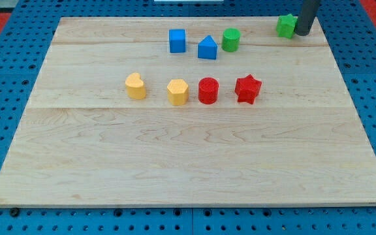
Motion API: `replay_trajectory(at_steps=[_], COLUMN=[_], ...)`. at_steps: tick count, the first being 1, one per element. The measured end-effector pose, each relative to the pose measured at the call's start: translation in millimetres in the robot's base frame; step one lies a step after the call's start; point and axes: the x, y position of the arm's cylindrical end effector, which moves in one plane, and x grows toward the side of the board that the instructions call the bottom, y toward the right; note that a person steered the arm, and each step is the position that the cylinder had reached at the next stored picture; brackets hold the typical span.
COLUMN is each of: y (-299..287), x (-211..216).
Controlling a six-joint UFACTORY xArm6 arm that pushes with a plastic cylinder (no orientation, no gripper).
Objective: Move the green circle to the bottom of the green star
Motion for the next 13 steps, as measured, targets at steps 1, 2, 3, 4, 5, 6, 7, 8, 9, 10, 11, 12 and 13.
replay_trajectory(at_steps=[1,2,3,4,5,6,7,8,9,10,11,12,13], y=[0,2,20,-4,-54,-74,-80,-108,-120,-122,-156,-203,-191], x=[-13,-12,36,59,59,67,67,44,26,5,-17,-17,14])
